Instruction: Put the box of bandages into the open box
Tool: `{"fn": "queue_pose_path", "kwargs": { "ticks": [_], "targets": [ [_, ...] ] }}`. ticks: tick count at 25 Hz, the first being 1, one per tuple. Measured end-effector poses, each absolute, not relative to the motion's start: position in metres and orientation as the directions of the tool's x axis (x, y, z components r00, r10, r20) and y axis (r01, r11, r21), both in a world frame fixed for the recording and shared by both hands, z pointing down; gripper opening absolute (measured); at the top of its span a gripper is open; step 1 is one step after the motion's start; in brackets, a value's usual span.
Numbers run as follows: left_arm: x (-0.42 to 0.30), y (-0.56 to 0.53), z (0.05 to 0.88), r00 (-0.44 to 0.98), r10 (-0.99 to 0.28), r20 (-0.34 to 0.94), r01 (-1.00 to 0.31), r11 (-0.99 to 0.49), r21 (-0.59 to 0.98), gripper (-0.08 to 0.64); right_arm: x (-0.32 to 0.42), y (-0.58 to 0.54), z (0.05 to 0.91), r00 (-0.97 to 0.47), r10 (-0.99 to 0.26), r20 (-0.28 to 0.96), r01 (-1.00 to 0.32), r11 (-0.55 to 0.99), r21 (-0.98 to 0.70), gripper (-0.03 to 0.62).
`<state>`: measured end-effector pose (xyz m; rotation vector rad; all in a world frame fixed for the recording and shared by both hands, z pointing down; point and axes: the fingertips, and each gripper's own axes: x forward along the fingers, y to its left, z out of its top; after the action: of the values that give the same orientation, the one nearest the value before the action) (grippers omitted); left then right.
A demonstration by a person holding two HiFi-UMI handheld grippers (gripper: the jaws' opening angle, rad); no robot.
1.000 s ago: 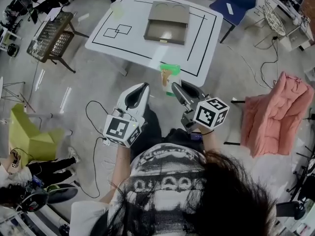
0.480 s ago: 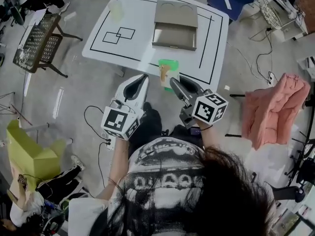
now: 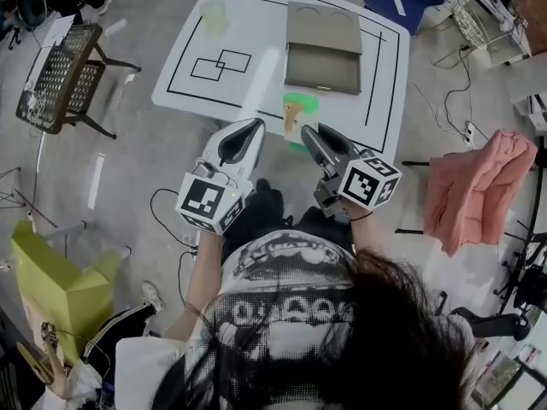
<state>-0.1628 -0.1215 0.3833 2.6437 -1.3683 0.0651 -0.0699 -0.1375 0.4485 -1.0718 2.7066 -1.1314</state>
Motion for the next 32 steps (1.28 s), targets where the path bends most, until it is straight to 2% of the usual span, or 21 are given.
{"fn": "queue_pose_path", "kwargs": {
  "ticks": [11,32],
  "targets": [
    [-0.178,-0.141,0.387,0.622,-0.775,0.115,-0.782,-0.608,0.136,0.000,-0.087,-0.160,0.451,-0.733,-0.635,0.242,-0.612,0.462,-0.642,0.100],
    [-0.133,-0.219,0.382,0.652,-0.748,0.124,-0.758,-0.639,0.130,0.000,-0.012,-0.268,0.490,-0.649,-0.674,0.352,-0.691,0.329,-0.644,0.100]
  ]
}}
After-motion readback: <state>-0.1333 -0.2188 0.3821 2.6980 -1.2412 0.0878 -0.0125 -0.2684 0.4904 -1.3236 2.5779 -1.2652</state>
